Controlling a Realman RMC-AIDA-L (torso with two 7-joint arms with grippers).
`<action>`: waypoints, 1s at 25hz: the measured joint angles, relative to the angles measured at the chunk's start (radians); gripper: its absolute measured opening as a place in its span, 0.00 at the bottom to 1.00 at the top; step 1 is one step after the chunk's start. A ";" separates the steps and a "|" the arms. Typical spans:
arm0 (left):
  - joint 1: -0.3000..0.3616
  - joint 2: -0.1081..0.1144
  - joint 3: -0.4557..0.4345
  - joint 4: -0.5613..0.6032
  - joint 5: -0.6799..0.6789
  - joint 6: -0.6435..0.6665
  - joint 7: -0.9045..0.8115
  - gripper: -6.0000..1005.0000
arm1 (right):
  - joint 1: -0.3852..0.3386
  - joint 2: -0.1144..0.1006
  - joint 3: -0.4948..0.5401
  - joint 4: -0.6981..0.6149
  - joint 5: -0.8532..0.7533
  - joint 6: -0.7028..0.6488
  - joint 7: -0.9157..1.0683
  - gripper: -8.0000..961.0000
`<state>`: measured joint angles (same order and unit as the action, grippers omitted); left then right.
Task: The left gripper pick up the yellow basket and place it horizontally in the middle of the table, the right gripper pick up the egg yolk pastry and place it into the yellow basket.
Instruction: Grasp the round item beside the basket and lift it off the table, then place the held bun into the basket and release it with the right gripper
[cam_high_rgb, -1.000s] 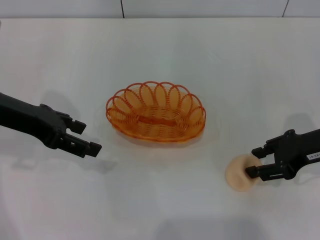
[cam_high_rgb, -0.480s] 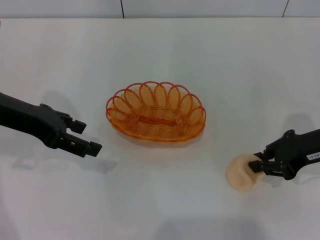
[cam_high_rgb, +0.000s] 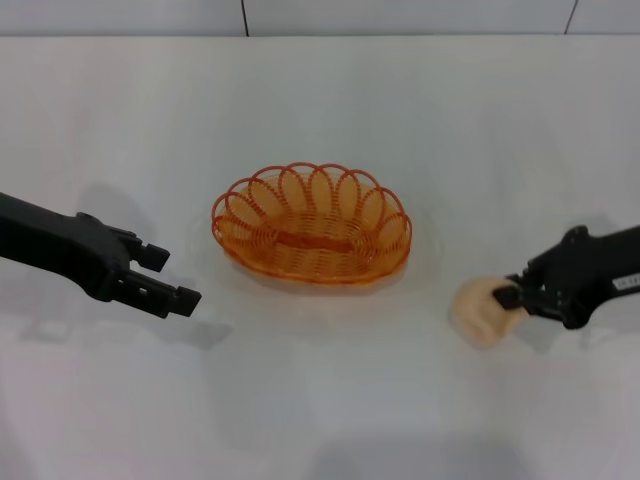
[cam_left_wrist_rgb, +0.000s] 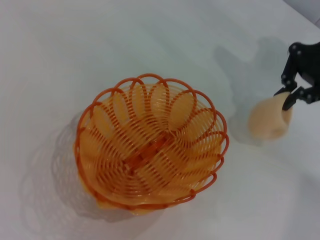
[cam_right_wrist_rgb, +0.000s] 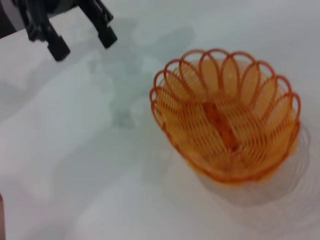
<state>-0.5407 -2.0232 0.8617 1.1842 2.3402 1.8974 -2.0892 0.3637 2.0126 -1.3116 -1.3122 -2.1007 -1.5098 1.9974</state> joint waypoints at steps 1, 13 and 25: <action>0.001 0.000 0.000 0.000 0.000 0.000 0.000 0.89 | 0.001 0.000 0.000 -0.016 0.003 -0.002 0.006 0.09; 0.005 0.000 0.004 0.000 0.001 -0.010 0.005 0.89 | 0.105 0.005 -0.033 -0.046 0.072 0.054 0.017 0.05; 0.005 -0.002 0.005 -0.012 -0.004 -0.021 0.020 0.89 | 0.189 0.008 -0.151 0.051 0.115 0.248 0.009 0.04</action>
<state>-0.5358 -2.0248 0.8667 1.1720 2.3360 1.8765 -2.0687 0.5531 2.0206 -1.4624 -1.2612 -1.9862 -1.2614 2.0059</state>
